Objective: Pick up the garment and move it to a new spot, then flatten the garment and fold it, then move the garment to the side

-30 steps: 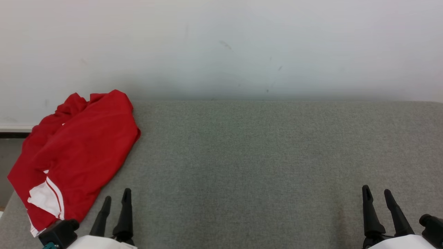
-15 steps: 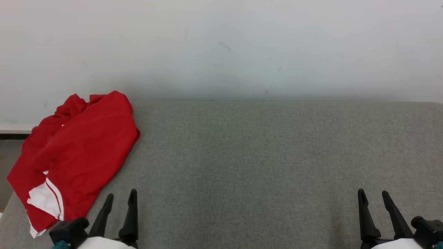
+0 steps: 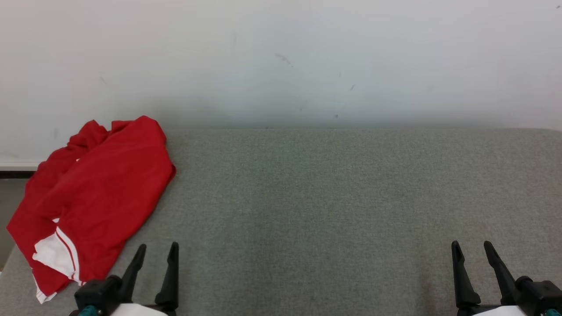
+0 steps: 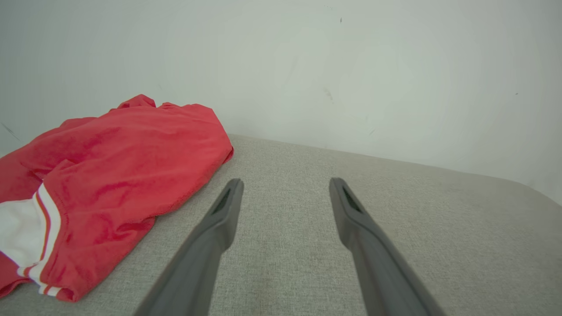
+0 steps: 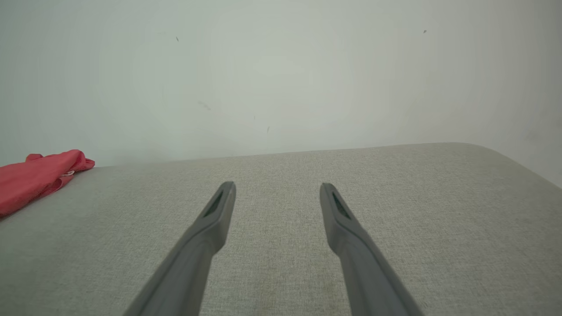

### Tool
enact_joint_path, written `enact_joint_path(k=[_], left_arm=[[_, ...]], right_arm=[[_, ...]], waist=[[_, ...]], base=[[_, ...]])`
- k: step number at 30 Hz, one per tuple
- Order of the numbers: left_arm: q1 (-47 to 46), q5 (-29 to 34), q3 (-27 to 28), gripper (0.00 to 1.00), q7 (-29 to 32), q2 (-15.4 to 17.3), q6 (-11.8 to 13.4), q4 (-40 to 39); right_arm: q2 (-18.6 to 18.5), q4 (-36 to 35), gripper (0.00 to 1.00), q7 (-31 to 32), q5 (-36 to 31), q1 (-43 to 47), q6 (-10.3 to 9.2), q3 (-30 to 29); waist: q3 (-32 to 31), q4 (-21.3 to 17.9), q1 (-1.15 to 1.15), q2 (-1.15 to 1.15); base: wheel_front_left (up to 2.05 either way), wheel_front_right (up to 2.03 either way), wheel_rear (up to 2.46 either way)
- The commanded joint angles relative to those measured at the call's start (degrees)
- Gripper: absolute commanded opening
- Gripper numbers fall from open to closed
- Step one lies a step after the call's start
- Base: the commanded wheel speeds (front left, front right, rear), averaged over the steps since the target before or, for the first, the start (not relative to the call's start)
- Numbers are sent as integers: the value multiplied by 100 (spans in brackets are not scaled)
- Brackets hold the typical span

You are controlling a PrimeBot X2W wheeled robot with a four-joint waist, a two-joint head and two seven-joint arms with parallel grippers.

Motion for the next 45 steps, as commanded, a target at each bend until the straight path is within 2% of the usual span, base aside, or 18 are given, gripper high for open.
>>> enact_joint_path(k=[1, 14, 28, 34, 40, 45], left_arm=[[35, 150, -10, 100, -47, 49, 11, -1], [48, 526, 110, 100, -200, 15, 0, 208], [48, 1099, 146, 100, -340, 10, -31, 222], [40, 1189, 149, 100, -357, 3, -34, 241], [38, 1176, 141, 100, -355, -13, -38, 258], [23, 1179, 121, 100, -353, -30, -43, 277]], right_arm=[[-8, 1, 100, -40, -142, 31, 5, -21], [35, 123, 100, -194, -213, 82, 5, -128], [40, 286, 100, -336, -701, 63, 5, -63], [41, 266, 100, -346, -669, 63, 5, -71], [43, 243, 100, -346, -572, 95, 5, -40], [42, 242, 100, -345, -539, 143, 5, 44]], waist=[[-3, 0, 0, 0], [2, -18, 0, 0], [-3, -49, 0, 0], [-3, -40, 0, 0], [-17, 38, 0, 0], [-39, 279, 0, 0]], base=[[0, 0, 0], [0, 0, 0], [0, 0, 0], [0, 0, 0], [0, 0, 0], [0, 0, 0]])
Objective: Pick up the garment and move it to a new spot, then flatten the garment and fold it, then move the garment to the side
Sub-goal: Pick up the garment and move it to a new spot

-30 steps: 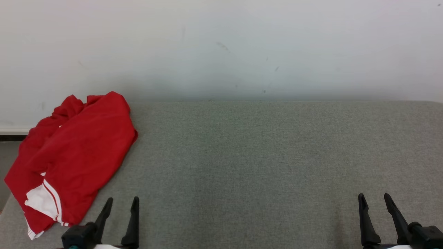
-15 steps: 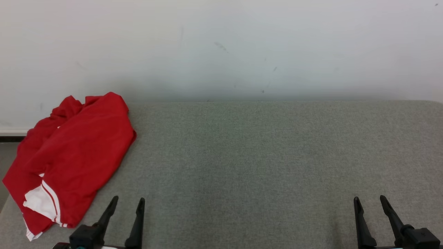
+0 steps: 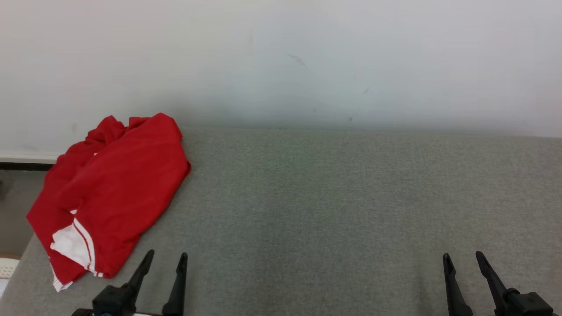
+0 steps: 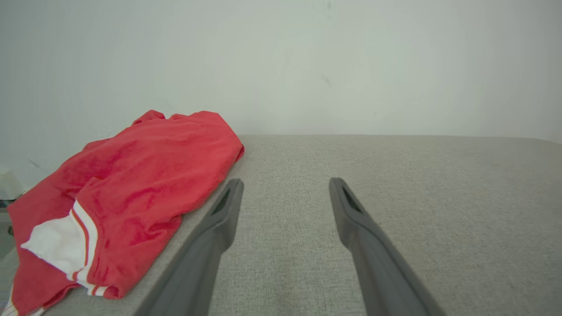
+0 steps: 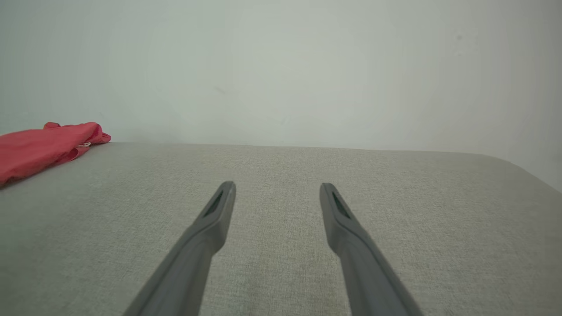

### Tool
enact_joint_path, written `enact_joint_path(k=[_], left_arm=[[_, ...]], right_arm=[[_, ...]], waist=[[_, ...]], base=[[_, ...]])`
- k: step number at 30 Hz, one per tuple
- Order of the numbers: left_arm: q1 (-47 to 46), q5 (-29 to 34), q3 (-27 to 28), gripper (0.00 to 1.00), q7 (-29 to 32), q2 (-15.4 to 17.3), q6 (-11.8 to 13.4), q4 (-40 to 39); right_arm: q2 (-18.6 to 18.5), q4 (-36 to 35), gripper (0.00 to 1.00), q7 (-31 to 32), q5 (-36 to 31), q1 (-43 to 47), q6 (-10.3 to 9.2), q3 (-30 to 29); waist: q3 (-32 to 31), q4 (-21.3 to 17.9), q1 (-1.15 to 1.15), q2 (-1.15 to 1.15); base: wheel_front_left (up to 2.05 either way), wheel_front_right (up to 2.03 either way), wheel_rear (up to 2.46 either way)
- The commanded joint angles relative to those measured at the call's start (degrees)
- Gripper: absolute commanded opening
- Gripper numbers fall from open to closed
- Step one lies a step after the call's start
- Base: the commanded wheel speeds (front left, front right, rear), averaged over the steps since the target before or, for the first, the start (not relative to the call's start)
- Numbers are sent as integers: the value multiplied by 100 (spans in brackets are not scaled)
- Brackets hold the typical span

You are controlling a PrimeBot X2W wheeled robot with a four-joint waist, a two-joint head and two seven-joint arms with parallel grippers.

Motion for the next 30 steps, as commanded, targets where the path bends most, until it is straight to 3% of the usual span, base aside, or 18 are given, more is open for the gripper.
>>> enact_joint_path(k=[1, 18, 24, 30], left_arm=[[-20, 26, 16, 100, -4, 20, -18, 13], [314, 19, 169, 100, -4, 86, -3, 97], [364, 17, 212, 100, -4, 88, -7, 40], [135, -130, 262, 100, -4, 52, -13, 31]], right_arm=[[-1, -9, 100, 2, 59, 54, 4, 10], [-6, 210, 100, 2, 236, 8, 3, 581], [-7, 260, 100, 3, 282, -36, 3, 707], [-6, 243, 100, 3, 180, -151, 3, 750]], waist=[[-16, 137, 0, 0], [-249, 1803, 0, 0], [-239, 1952, 0, 0], [10, 1790, 0, 0]], base=[[0, 0, 0], [0, 0, 0], [0, 0, 0], [0, 0, 0]])
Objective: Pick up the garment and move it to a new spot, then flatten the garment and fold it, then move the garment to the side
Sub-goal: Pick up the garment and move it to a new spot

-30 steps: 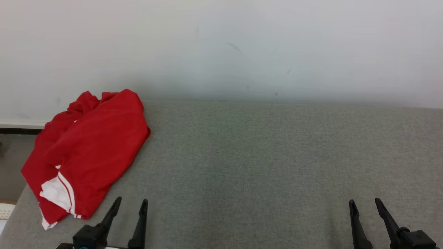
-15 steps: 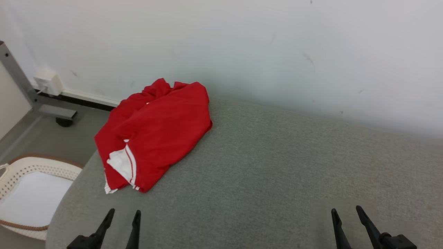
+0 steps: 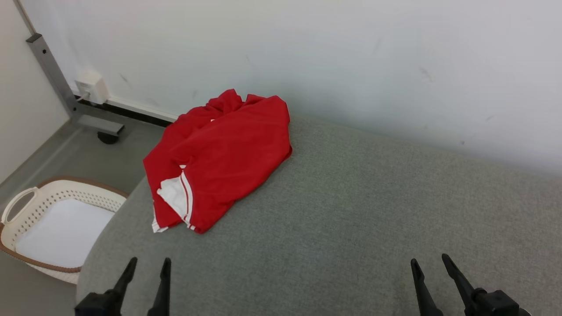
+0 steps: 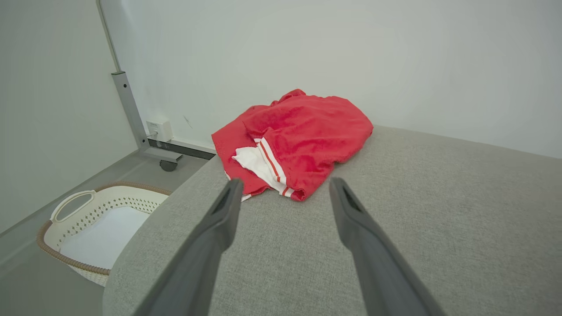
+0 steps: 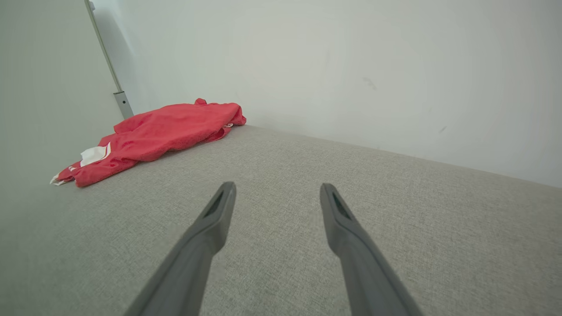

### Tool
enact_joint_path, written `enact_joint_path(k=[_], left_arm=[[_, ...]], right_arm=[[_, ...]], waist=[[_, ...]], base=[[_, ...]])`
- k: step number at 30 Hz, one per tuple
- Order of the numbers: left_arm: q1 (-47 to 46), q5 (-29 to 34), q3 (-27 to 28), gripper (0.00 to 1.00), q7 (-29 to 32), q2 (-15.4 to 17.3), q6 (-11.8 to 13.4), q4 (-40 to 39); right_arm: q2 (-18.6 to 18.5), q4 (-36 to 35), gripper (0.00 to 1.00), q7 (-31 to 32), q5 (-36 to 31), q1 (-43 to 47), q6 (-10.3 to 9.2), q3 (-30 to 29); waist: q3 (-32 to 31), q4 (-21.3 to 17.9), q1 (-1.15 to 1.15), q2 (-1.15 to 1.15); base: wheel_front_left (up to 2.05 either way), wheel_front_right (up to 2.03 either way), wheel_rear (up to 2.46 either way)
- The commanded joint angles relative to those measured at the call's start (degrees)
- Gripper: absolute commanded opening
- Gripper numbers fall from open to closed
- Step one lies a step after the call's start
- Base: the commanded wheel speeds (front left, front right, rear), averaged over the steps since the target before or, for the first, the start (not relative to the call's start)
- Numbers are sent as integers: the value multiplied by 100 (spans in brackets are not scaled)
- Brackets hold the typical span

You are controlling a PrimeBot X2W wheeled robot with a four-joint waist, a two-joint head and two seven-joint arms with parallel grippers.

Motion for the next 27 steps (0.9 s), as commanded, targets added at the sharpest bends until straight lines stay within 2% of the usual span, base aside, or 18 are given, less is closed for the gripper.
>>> enact_joint_path(k=[1, 9, 13, 21, 27], left_arm=[[-156, -66, 15, 100, -4, 8, -8, 2], [-1366, -597, -116, 100, -4, 300, -16, 492], [-2267, -979, -312, 100, 30, 578, -6, 1143], [-3900, -1362, -903, 100, 360, 1088, -6, 2383], [-4652, -1630, -1230, 100, 669, 1167, -7, 3431]], right_arm=[[-12, -7, 100, 4, -69, -60, 2, -20], [-152, -101, 100, 4, -322, -465, 2, -130], [-272, -146, 100, 4, -493, -746, 2, -150], [-603, -315, 100, 85, -778, -1105, 1, -205], [-778, -578, 100, 294, -883, -1132, -9, -333]], waist=[[151, -105, 0, 0], [1006, -349, 0, 0], [1520, -419, 0, 0], [2348, -435, 0, 0], [2633, -442, 0, 0]], base=[[0, 0, 0], [0, 0, 0], [0, 0, 0], [0, 0, 0], [0, 0, 0]])
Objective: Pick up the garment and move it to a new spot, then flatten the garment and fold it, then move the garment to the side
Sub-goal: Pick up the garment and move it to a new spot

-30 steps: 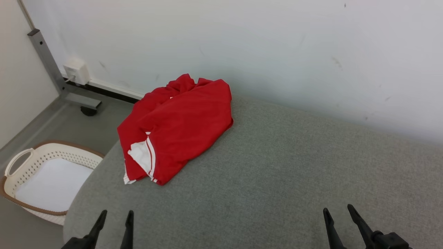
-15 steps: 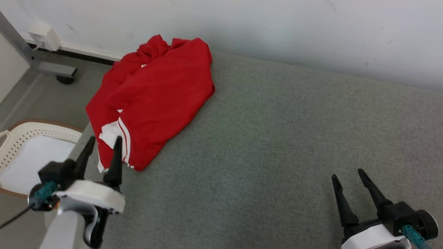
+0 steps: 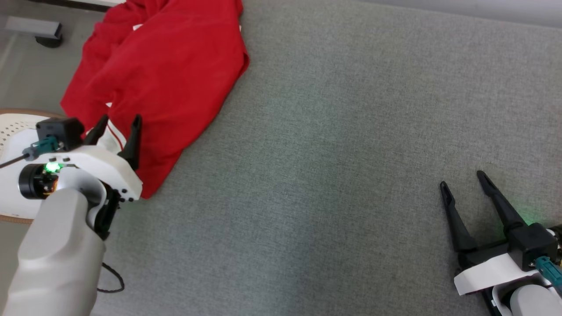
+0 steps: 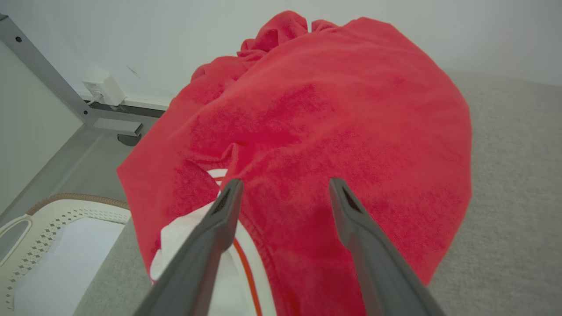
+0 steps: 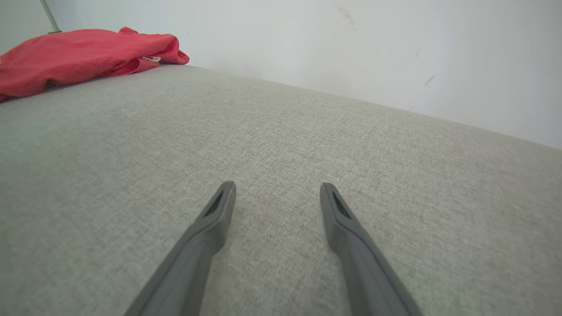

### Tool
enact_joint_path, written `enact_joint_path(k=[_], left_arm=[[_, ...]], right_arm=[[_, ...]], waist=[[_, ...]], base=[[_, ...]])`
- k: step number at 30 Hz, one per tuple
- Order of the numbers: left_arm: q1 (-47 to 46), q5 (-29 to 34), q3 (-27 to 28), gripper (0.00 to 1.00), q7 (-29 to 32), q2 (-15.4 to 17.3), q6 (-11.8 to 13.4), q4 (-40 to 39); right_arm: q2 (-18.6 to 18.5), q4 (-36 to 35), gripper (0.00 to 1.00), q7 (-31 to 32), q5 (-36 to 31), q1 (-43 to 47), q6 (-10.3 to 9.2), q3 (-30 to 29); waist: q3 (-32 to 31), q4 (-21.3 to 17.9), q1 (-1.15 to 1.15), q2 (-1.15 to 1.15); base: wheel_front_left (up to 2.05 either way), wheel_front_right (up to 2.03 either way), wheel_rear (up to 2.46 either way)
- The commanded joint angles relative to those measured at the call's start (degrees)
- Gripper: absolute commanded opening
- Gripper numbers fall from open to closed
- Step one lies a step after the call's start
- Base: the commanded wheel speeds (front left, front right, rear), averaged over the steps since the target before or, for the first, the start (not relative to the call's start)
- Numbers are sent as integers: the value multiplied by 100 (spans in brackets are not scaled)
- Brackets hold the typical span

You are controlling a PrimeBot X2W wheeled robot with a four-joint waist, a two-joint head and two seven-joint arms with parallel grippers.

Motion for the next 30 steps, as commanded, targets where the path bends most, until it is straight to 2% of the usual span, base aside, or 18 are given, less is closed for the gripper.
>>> enact_joint_path(k=[1, 6, 12, 13, 14, 16, 24, 30], left_arm=[[-159, -126, -47, 100, 53, 34, 11, 191], [-486, -189, -282, 100, 233, 69, 11, 805], [-711, -549, -614, 100, 460, -51, 11, 1185], [-743, -588, -684, 88, 511, -61, 11, 1219], [-759, -657, -740, 45, 531, -75, 10, 1235], [-809, -820, -832, 0, 518, -87, 10, 1261], [-793, -1135, -1076, 0, 139, 92, 10, 1239], [-683, -1279, -1252, 0, -123, 303, 10, 1142]], right_arm=[[-136, 109, 100, 97, -98, -19, -23, -90], [-163, -118, 100, 233, -123, 37, -24, -114], [-152, -310, 100, 356, -121, 53, -24, -100], [-149, -325, 100, 370, -125, 55, -24, -98], [-145, -339, 100, 383, -130, 53, -24, -91], [-131, -347, 100, 397, -142, 37, -25, -100], [1, -172, 100, 234, -78, 273, -25, -179], [163, 80, 100, 19, 48, 374, -21, -71]], waist=[[124, -17, -1, 0], [234, -50, -1, 0], [377, -123, -1, 0], [394, -136, -1, 0], [410, -150, -1, 0], [435, -173, -1, 0], [158, -201, -1, 0], [-395, -233, -1, 0]], base=[[0, 0, 0], [0, 0, 0], [0, 0, 0], [0, 0, 0], [0, 0, 0], [0, 0, 0], [0, 0, 0], [0, 0, 0]])
